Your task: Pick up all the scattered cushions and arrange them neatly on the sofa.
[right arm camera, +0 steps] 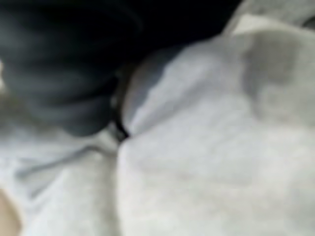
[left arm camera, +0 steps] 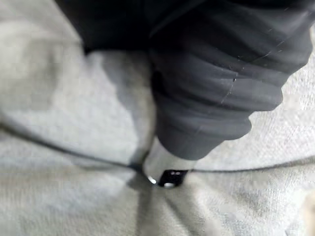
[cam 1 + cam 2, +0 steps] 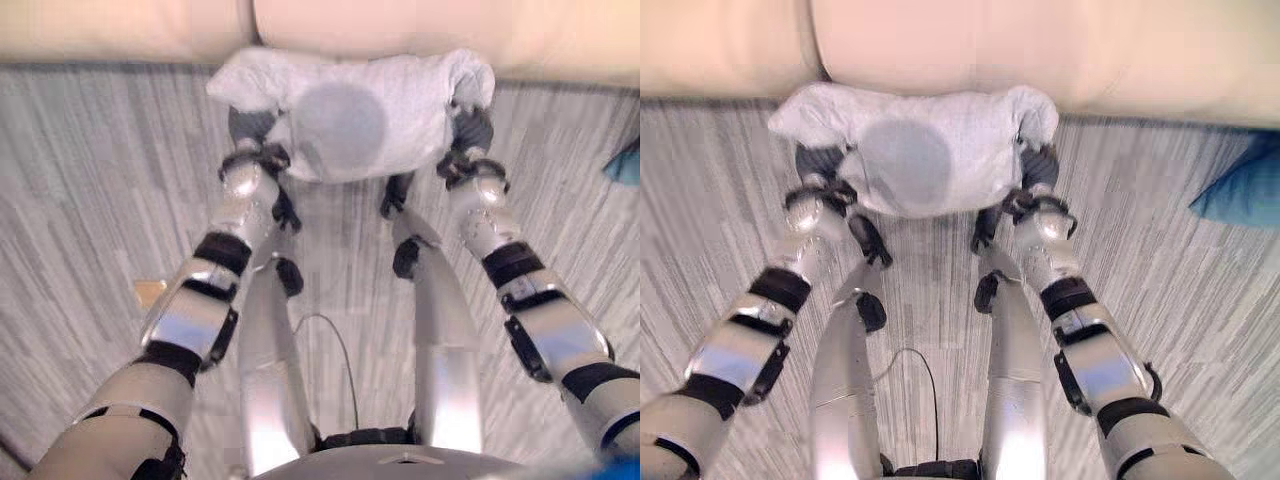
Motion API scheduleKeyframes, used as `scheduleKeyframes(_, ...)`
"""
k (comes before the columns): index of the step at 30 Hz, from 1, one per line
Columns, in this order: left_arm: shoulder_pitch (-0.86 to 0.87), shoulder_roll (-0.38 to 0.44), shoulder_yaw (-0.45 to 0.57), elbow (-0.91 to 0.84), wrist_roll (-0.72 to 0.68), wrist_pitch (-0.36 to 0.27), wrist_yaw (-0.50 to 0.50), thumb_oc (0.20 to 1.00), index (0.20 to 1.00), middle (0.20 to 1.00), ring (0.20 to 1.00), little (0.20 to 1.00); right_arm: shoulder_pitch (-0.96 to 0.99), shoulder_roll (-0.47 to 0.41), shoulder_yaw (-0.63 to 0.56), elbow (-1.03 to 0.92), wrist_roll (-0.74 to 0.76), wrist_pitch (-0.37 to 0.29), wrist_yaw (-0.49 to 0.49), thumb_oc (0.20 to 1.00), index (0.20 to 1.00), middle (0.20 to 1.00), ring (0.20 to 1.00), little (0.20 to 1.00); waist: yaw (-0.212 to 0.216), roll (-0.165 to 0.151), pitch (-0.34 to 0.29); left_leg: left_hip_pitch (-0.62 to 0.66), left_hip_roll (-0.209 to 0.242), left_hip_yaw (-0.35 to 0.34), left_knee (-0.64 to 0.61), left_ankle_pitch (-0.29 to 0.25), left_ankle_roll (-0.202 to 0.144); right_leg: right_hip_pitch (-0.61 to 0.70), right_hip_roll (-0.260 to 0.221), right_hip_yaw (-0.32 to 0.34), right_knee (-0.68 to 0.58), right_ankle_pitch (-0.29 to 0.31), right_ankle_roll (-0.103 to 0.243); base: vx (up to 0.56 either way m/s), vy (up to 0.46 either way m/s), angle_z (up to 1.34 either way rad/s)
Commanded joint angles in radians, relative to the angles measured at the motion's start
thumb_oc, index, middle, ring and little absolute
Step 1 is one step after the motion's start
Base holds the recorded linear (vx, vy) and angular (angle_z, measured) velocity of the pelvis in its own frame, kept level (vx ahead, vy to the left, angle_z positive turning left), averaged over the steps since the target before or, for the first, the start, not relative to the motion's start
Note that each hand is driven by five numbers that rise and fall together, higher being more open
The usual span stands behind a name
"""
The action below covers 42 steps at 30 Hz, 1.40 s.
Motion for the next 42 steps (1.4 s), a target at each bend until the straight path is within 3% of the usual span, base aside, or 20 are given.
scheduleKeyframes(1,-0.117,-0.125,-0.049,-0.111,0.032,-0.126,-0.12,0.2,0.2,0.2,0.2,0.2,-0.176,0.126,0.089,-0.147,-0.137,-0.084,0.085,0.2,0.2,0.2,0.2,0.2,-0.01,0.004,-0.115,0.103,0.064,-0.127,0.097,-0.171,-0.128,0.077,-0.008,0.033,-0.068,0.032,0.198,0.01,0.055,0.15)
scheduleKeyframes(6,0.122,-0.164,-0.043,-0.231,-0.007,-0.123,-0.179,0.2,0.2,0.2,0.2,0.2,0.059,0.077,0.096,-0.279,-0.281,-0.054,0.068,0.2,0.2,0.2,0.2,0.2,0.011,-0.022,-0.148,0.43,0.0,-0.11,-0.085,-0.136,-0.127,0.381,-0.014,0.018,-0.203,0.049,0.204,0.1,0.007,0.1)
scheduleKeyframes(8,0.237,-0.17,-0.043,-0.29,-0.022,-0.115,-0.207,0.2,0.2,0.2,0.2,0.2,0.173,0.061,0.103,-0.331,-0.35,-0.034,0.077,0.2,0.2,0.2,0.2,0.2,0.014,-0.039,-0.161,0.568,-0.029,-0.097,-0.177,-0.081,-0.124,0.523,-0.002,-0.001,-0.282,0.074,0.188,0.12,-0.052,0.13)
scheduleKeyframes(10,0.364,-0.169,-0.046,-0.338,-0.02,-0.094,-0.241,0.2,0.2,0.2,0.2,0.2,0.297,0.04,0.096,-0.369,-0.398,-0.015,0.108,0.2,0.2,0.2,0.2,0.2,0.026,-0.041,-0.197,0.736,-0.012,-0.09,-0.278,-0.04,-0.133,0.685,0.031,-0.021,-0.331,0.051,0.178,0.27,-0.122,0.11)
scheduleKeyframes(15,0.461,-0.157,-0.041,-0.352,-0.015,-0.068,-0.276,0.2,0.2,0.2,0.2,0.2,0.398,0.008,0.05,-0.388,-0.427,-0.009,0.12,0.2,0.2,0.2,0.2,0.2,0.031,-0.035,-0.231,0.864,0.032,-0.058,-0.348,0.008,-0.163,0.838,0.08,-0.051,-0.388,0.012,0.161,0.17,-0.085,0.23)
scheduleKeyframes(18,0.529,-0.16,-0.021,-0.352,-0.023,-0.057,-0.295,0.2,0.2,0.2,0.2,0.2,0.454,-0.005,0.021,-0.393,-0.439,-0.002,0.134,0.2,0.2,0.2,0.2,0.2,0.034,-0.042,-0.269,0.912,0.034,-0.04,-0.339,0.018,-0.167,0.923,0.094,-0.066,-0.444,0.01,0.159,0.2,-0.066,0.07)
scheduleKeyframes(19,0.561,-0.162,-0.012,-0.353,-0.025,-0.049,-0.299,0.2,0.2,0.2,0.2,0.2,0.486,-0.004,0.008,-0.394,-0.442,0.005,0.142,0.2,0.2,0.2,0.2,0.2,0.043,-0.048,-0.281,0.941,0.016,-0.034,-0.342,0.016,-0.16,0.969,0.095,-0.073,-0.471,0.014,0.163,0.09,0.0,0.05)
scheduleKeyframes(20,0.561,-0.162,-0.012,-0.353,-0.025,-0.049,-0.299,0.2,0.2,0.2,0.2,0.2,0.486,-0.004,0.008,-0.394,-0.442,0.005,0.142,0.2,0.2,0.2,0.2,0.2,0.042,-0.048,-0.282,0.941,0.016,-0.034,-0.342,0.016,-0.16,0.968,0.095,-0.073,-0.471,0.014,0.163,0.18,0.002,0.08)
scheduleKeyframes(21,0.588,-0.169,-0.013,-0.352,-0.031,-0.043,-0.306,0.2,0.2,0.2,0.2,0.2,0.507,-0.004,-0.007,-0.39,-0.439,0.007,0.146,0.2,0.2,0.2,0.2,0.2,0.05,-0.053,-0.296,0.954,-0.027,-0.034,-0.375,-0.001,-0.143,1.008,0.094,-0.086,-0.495,0.02,0.169,0.13,0.02,0.16)
scheduleKeyframes(25,0.633,-0.153,-0.005,-0.364,-0.01,-0.019,-0.309,0.2,0.2,0.2,0.2,0.2,0.534,0.001,-0.022,-0.388,-0.44,0.018,0.151,0.2,0.2,0.2,0.2,0.2,0.063,-0.051,-0.339,1.006,-0.085,-0.006,-0.474,0.002,-0.107,1.054,0.099,-0.088,-0.524,0.032,0.186,0.17,0.098,0.18)
scheduleKeyframes(28,0.643,-0.15,-0.003,-0.374,-0.005,-0.021,-0.306,0.2,0.2,0.2,0.2,0.2,0.538,0.008,-0.023,-0.388,-0.435,0.019,0.153,0.2,0.2,0.2,0.2,0.2,0.082,-0.056,-0.336,0.999,-0.116,-0.047,-0.479,0.006,-0.104,1.066,0.099,-0.082,-0.517,0.033,0.19,0.07,0.091,-0.04)
scheduleKeyframes(30,0.66,-0.145,0.002,-0.384,-0.009,-0.019,-0.306,0.2,0.2,0.2,0.2,0.2,0.535,0.015,-0.03,-0.379,-0.447,0.022,0.147,0.2,0.2,0.2,0.2,0.2,0.111,-0.066,-0.325,0.963,-0.157,-0.121,-0.451,0.0,-0.093,1.089,0.106,-0.057,-0.509,0.023,0.188,0.11,0.163,-0.09)
scheduleKeyframes(35,0.697,-0.124,0.013,-0.398,-0.01,-0.008,-0.319,0.2,0.2,0.2,0.2,0.2,0.543,0.041,-0.03,-0.377,-0.462,0.025,0.154,0.2,0.2,0.2,0.2,0.2,0.14,-0.077,-0.327,0.983,-0.177,-0.161,-0.422,-0.03,-0.053,1.106,0.09,-0.017,-0.457,0.004,0.198,0.08,0.181,-0.31)
scheduleKeyframes(37,0.701,-0.1,0.025,-0.404,0.002,-0.001,-0.313,0.2,0.2,0.2,0.2,0.2,0.527,0.06,-0.025,-0.371,-0.481,0.027,0.158,0.2,0.2,0.2,0.2,0.2,0.152,-0.066,-0.311,1.003,-0.18,-0.147,-0.41,-0.048,-0.018,1.05,0.059,0.007,-0.298,0.023,0.215,-0.01,0.231,-0.21)
scheduleKeyframes(40,0.699,-0.083,0.031,-0.406,0.017,0.001,-0.306,0.2,0.2,0.2,0.2,0.2,0.516,0.076,-0.016,-0.365,-0.487,0.027,0.161,0.2,0.2,0.2,0.2,0.2,0.157,-0.058,-0.301,1.019,-0.176,-0.131,-0.401,-0.062,-0.001,0.997,0.041,0.004,-0.203,0.032,0.226,0.02,0.16,-0.41)
scheduleKeyframes(42,0.706,-0.087,0.04,-0.402,0.018,0.003,-0.308,0.2,0.2,0.2,0.2,0.2,0.511,0.078,-0.015,-0.358,-0.487,0.033,0.171,0.2,0.2,0.2,0.2,0.2,0.147,-0.063,-0.309,1.057,-0.189,-0.134,-0.407,-0.077,0.009,0.976,0.07,0.023,-0.249,0.017,0.205,0.13,0.137,-0.53)
